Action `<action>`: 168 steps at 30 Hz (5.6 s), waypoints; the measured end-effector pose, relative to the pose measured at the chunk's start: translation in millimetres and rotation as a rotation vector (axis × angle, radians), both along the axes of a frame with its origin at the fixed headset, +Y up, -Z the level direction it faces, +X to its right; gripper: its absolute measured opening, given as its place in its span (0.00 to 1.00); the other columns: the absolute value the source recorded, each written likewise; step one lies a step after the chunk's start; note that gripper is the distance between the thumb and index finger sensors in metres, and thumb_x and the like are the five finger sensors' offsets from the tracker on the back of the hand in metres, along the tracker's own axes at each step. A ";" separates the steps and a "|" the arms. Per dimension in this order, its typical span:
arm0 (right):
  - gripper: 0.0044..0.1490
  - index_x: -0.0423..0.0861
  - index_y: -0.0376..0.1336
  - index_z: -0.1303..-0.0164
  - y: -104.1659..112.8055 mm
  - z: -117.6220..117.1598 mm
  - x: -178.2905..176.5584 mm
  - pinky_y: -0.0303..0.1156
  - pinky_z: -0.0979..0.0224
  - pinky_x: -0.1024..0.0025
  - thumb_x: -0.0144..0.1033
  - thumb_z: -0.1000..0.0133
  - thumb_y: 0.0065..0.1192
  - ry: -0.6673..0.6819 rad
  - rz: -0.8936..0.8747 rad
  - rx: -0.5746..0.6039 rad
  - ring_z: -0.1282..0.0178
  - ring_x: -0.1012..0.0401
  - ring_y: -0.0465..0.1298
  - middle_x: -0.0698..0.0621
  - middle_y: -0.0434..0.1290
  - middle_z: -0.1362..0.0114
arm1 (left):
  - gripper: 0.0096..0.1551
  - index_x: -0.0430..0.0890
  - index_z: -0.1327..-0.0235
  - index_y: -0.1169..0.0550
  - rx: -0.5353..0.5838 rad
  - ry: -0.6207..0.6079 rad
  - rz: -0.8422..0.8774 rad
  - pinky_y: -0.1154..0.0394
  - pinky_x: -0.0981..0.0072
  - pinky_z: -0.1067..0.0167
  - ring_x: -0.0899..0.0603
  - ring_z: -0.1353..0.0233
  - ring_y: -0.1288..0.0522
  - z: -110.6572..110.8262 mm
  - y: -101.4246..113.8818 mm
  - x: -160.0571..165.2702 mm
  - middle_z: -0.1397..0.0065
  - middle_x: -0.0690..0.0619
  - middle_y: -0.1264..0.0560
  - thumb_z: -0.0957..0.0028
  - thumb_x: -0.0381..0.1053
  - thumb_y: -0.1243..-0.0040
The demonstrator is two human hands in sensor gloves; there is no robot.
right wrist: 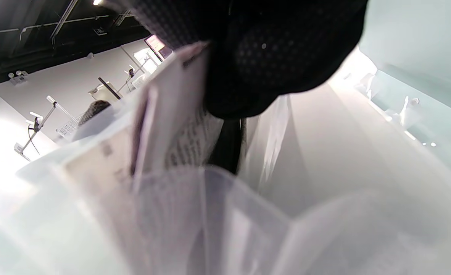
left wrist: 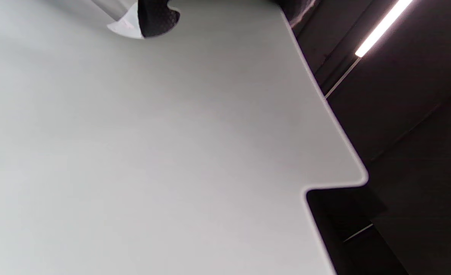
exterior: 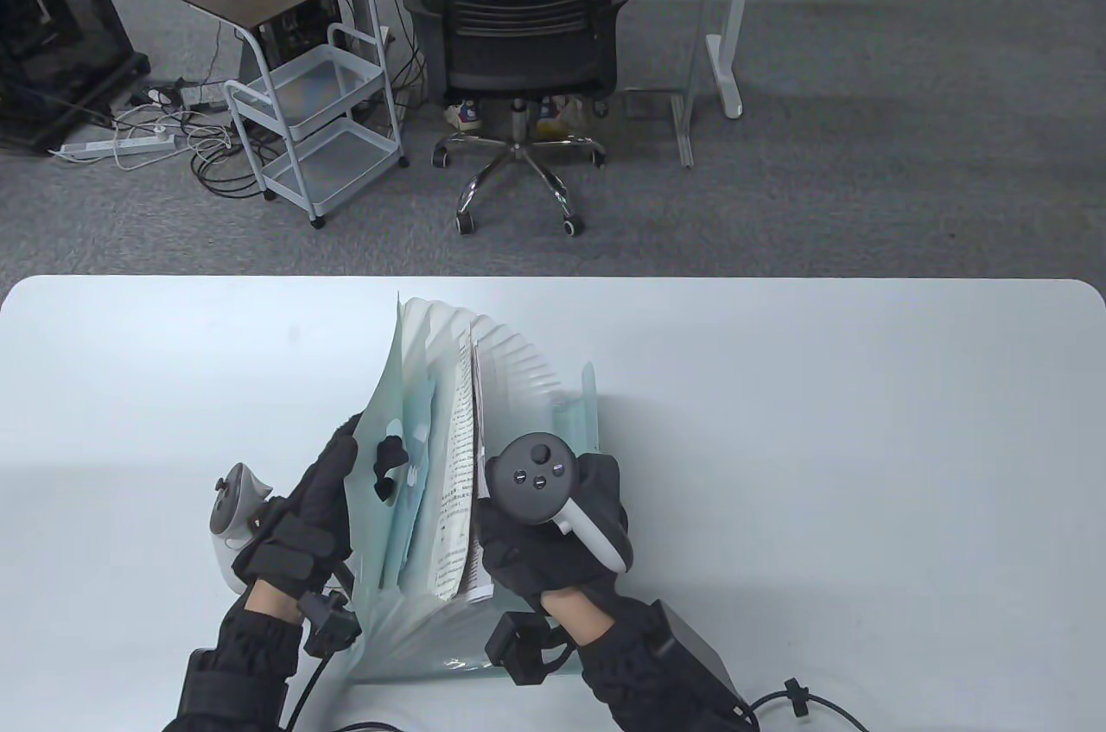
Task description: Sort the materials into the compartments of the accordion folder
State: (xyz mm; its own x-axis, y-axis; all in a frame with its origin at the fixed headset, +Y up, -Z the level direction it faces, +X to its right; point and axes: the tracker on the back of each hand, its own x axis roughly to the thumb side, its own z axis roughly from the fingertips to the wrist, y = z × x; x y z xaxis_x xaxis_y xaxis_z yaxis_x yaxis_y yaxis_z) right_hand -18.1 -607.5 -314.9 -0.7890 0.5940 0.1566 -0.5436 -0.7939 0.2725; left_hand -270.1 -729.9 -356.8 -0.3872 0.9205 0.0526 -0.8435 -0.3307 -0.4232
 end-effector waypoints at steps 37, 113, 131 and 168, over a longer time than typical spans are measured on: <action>0.31 0.28 0.55 0.19 3.3 9.3 -1.3 0.78 0.44 0.58 0.19 0.33 0.48 0.058 0.042 -0.075 0.44 0.48 0.79 0.26 0.62 0.22 | 0.42 0.37 0.08 0.55 0.001 0.000 -0.002 0.64 0.27 0.28 0.23 0.12 0.64 -0.2 -0.3 -0.9 0.17 0.35 0.40 0.21 0.58 0.59; 0.38 0.29 0.38 0.12 9.9 -7.6 115.7 0.48 0.25 0.29 0.34 0.27 0.36 -0.087 -0.423 0.130 0.18 0.27 0.48 0.24 0.39 0.13 | 0.42 0.35 0.09 0.56 0.051 0.086 -0.238 0.58 0.21 0.31 0.22 0.13 0.61 3.3 13.7 4.3 0.15 0.33 0.41 0.20 0.58 0.59; 0.39 0.31 0.39 0.11 -0.6 -15.1 122.9 0.46 0.25 0.30 0.39 0.26 0.37 -0.070 -0.410 0.109 0.18 0.27 0.46 0.25 0.38 0.12 | 0.41 0.33 0.09 0.54 0.079 0.162 -0.464 0.52 0.17 0.32 0.20 0.13 0.55 8.8 36.5 12.8 0.15 0.29 0.40 0.20 0.56 0.59; 0.39 0.31 0.39 0.11 2.5 -11.7 127.6 0.44 0.24 0.31 0.39 0.26 0.37 -0.018 -0.458 0.086 0.18 0.26 0.43 0.24 0.37 0.12 | 0.37 0.29 0.10 0.50 0.066 0.296 -0.960 0.53 0.19 0.31 0.19 0.15 0.45 12.2 71.2 70.4 0.18 0.25 0.32 0.20 0.50 0.60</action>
